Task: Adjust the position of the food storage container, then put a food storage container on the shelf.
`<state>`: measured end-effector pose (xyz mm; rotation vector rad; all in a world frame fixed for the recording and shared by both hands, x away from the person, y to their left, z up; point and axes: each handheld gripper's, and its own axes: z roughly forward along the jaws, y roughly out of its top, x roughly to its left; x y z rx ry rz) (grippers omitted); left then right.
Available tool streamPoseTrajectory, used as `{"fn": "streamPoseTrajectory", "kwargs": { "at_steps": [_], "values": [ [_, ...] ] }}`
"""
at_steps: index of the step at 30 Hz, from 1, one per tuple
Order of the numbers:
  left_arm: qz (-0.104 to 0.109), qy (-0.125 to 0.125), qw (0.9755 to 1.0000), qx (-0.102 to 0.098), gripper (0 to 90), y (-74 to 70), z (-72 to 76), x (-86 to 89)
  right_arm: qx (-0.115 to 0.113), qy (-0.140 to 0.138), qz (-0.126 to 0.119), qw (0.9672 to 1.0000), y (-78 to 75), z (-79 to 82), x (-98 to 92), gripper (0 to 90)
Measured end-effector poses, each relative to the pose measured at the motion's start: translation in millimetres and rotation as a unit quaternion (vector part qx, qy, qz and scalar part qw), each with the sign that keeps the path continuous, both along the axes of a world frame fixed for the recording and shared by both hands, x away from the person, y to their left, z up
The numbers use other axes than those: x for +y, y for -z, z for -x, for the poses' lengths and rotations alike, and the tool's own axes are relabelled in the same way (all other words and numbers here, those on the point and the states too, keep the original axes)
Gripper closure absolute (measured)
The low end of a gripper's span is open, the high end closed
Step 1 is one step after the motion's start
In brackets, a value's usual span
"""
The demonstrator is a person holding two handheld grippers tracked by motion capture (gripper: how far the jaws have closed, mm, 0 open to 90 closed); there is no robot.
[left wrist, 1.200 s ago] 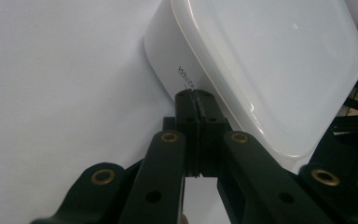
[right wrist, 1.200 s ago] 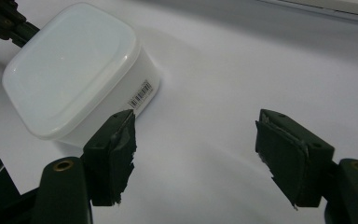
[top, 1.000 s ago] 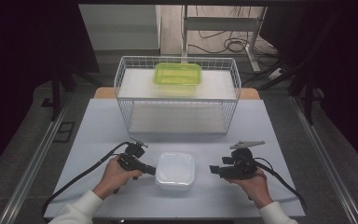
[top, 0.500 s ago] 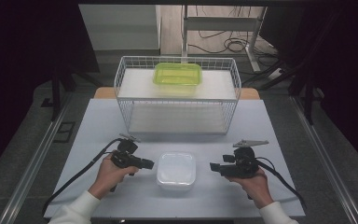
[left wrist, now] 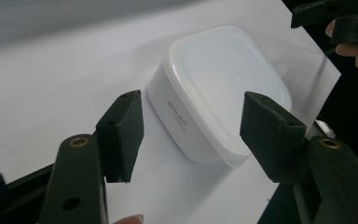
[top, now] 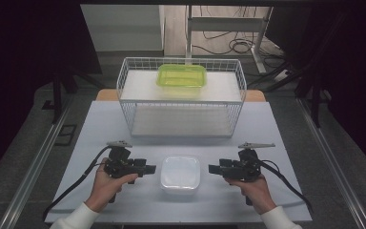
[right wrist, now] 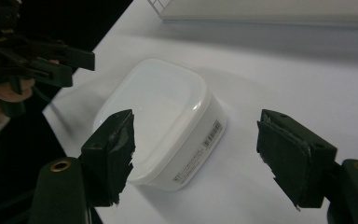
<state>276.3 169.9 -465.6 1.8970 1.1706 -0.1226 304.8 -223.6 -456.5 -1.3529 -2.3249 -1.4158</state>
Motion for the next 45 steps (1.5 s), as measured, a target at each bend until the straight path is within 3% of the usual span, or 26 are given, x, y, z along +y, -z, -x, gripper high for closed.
{"fn": "streamPoseTrajectory", "kwargs": {
  "at_steps": [2,4,8,13,21,35,41,45],
  "values": [
    [0.006,-0.002,1.0000,0.003,38.7,0.4,1.4,1.2,-0.021,-0.006,0.015,0.9996,-6.5,2.2,7.2,27.7],
    [0.006,-0.011,0.9999,0.003,38.6,0.9,2.1,1.9,-0.027,-0.018,0.009,0.9994,-11.6,4.2,14.9,27.9],
    [0.010,-0.015,0.9998,0.005,38.0,2.0,-0.1,2.2,-0.028,-0.032,0.023,0.9988,-10.8,9.0,27.8,27.9],
    [0.010,-0.016,0.9998,0.005,36.5,3.5,-2.0,2.4,-0.031,-0.026,0.036,0.9985,-11.1,10.5,26.4,27.8],
    [0.007,-0.011,0.9999,0.009,35.3,8.7,0.1,3.3,-0.021,-0.021,0.036,0.9989,-9.1,4.1,28.2,27.8],
    [0.030,-0.037,0.9988,0.010,36.0,8.1,2.1,8.4,-0.020,-0.029,0.048,0.9982,-6.7,2.6,29.1,27.8],
    [0.029,-0.034,0.9989,0.016,35.8,11.4,2.4,4.7,-0.017,-0.028,0.046,0.9984,-6.6,0.2,29.1,27.8],
    [0.044,-0.037,0.9980,0.028,34.3,15.4,0.5,0.9,-0.009,-0.033,0.046,0.9983,-3.7,1.7,31.8,27.9]
  ]
}}
